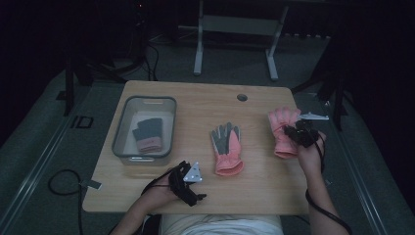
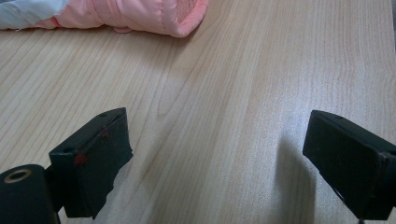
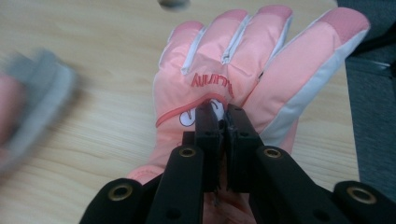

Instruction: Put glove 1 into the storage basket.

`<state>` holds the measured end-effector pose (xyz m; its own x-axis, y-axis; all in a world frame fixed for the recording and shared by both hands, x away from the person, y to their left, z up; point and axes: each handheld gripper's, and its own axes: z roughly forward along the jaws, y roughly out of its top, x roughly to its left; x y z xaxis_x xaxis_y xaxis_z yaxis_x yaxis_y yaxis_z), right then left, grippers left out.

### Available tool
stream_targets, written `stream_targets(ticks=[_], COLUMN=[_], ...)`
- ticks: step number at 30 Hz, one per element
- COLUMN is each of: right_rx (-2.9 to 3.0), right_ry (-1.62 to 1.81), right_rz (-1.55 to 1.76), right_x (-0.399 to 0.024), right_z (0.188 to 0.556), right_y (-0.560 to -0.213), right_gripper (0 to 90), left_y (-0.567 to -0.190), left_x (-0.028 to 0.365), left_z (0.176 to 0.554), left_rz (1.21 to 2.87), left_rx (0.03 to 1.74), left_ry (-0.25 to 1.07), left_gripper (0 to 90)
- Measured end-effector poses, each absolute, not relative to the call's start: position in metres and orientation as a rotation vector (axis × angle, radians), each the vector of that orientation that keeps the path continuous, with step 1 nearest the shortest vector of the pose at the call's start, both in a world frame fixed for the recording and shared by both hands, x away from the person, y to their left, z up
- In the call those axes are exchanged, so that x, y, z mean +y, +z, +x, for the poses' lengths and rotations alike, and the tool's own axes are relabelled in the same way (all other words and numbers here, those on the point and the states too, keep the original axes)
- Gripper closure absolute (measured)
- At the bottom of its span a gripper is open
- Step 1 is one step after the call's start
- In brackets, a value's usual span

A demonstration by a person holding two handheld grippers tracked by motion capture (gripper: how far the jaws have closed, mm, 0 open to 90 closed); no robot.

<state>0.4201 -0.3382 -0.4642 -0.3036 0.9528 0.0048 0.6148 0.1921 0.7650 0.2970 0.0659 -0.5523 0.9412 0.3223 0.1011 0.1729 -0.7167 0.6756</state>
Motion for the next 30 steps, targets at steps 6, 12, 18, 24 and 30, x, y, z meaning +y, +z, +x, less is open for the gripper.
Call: stream_targets(ticks=[6, 12, 18, 24, 30], right_rx=[1.967, 1.992, 2.001, 1.984, 2.012], right_ry=[0.955, 1.0, 0.967, 0.912, 0.865], right_rz=[1.45, 1.453, 1.47, 1.511, 1.536], right_x=[-0.311, -0.286, -0.272, -0.269, -0.273], right_z=[0.391, 0.371, 0.361, 0.364, 0.375], right_y=[-0.447, -0.454, -0.467, -0.488, -0.511], right_gripper=[85.5, 85.5, 85.3, 85.0, 84.2], left_y=[-0.552, -0.552, -0.552, -0.552, -0.553], left_x=[0.067, 0.067, 0.067, 0.066, 0.066], left_z=[0.297, 0.297, 0.297, 0.297, 0.296], left_rz=[2.385, 2.385, 2.387, 2.389, 2.39], left_rx=[0.35, 0.346, 0.342, 0.343, 0.342], left_ry=[0.285, 0.288, 0.29, 0.287, 0.288], left_gripper=[7.2, 7.2, 7.2, 7.2, 7.3])
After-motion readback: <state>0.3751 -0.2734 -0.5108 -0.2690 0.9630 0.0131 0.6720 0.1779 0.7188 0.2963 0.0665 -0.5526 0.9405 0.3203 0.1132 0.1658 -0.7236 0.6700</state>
